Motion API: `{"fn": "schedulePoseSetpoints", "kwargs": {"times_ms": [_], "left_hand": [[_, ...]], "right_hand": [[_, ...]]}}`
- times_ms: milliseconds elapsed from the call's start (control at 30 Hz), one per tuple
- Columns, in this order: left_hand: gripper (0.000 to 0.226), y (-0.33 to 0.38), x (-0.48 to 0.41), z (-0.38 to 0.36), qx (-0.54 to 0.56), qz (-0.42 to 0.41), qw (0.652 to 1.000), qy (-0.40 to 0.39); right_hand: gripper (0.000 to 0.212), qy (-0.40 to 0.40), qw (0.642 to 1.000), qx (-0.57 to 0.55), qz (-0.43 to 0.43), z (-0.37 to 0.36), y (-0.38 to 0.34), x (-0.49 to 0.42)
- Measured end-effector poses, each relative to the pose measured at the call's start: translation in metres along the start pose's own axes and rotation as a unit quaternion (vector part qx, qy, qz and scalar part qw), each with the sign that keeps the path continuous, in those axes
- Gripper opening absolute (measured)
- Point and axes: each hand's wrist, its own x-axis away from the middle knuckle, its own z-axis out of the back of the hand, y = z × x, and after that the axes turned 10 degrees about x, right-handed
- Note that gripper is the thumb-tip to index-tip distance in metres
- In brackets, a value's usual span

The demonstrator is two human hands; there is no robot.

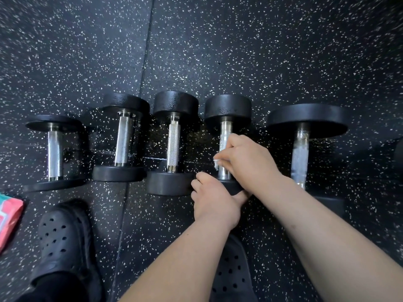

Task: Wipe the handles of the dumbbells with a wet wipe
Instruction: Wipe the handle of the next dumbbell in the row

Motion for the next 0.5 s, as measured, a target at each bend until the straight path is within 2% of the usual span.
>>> {"fn": "schedulePoseSetpoints", "kwargs": {"times_ms": [67, 267, 400, 500], "left_hand": [[0.099, 0.0, 0.0, 0.001, -0.002, 0.0, 1.0, 0.0], [0.094, -0.002, 0.0, 0.0, 0.003, -0.007, 1.0, -0.001], [0.095, -0.002, 0.0, 0.0, 0.005, -0.009, 1.0, -0.001], [0.098, -0.001, 0.001, 0.002, 0.004, -0.006, 1.0, -0.002]], "right_hand": [[0.018, -0.013, 0.999, 0.036, -0.005, -0.001, -0.004, -0.002], [0.005, 0.074, 0.996, 0.002, -0.054, -0.007, 0.0, 0.015], [0.004, 0.083, 0.995, -0.024, -0.04, -0.006, 0.003, 0.016], [0.008, 0.066, 0.995, -0.044, -0.062, -0.002, 0.008, 0.013]]}}
